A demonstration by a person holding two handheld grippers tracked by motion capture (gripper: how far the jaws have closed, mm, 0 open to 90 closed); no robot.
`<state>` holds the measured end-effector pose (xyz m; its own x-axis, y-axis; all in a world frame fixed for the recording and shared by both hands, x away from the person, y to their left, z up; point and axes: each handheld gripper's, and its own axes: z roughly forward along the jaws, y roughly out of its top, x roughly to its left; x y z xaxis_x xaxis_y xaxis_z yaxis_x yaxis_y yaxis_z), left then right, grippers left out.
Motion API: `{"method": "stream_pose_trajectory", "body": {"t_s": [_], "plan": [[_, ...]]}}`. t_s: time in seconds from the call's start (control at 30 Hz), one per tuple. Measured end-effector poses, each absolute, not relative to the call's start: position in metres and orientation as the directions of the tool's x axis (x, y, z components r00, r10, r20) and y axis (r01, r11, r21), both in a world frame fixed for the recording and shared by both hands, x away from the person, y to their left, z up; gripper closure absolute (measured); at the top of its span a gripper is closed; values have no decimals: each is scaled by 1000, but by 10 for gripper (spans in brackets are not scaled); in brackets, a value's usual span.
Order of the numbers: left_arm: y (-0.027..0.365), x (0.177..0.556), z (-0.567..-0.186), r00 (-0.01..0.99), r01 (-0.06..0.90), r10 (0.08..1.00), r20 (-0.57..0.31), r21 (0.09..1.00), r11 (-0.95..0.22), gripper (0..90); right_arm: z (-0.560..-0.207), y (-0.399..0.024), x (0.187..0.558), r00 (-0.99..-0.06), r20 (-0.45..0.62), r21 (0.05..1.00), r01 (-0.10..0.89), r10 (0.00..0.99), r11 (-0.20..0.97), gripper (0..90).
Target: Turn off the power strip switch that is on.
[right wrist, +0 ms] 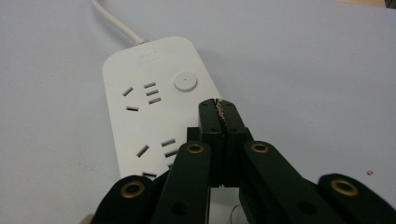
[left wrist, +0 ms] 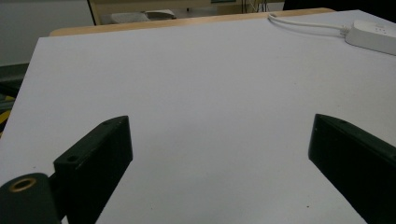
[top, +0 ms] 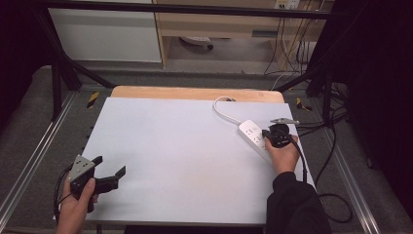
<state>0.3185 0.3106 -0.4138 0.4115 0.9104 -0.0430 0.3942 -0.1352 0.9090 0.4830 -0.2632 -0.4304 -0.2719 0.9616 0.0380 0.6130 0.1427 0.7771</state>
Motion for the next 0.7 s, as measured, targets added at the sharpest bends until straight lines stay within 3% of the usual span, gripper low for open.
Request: {"method": "stream_pose_trajectory", "body": {"t_s": [0.7], "plan": [[310, 318, -413, 415, 393, 909, -43, 909, -136, 63, -429, -258, 483, -280, -18, 769, 610, 960, 193, 900]]}}
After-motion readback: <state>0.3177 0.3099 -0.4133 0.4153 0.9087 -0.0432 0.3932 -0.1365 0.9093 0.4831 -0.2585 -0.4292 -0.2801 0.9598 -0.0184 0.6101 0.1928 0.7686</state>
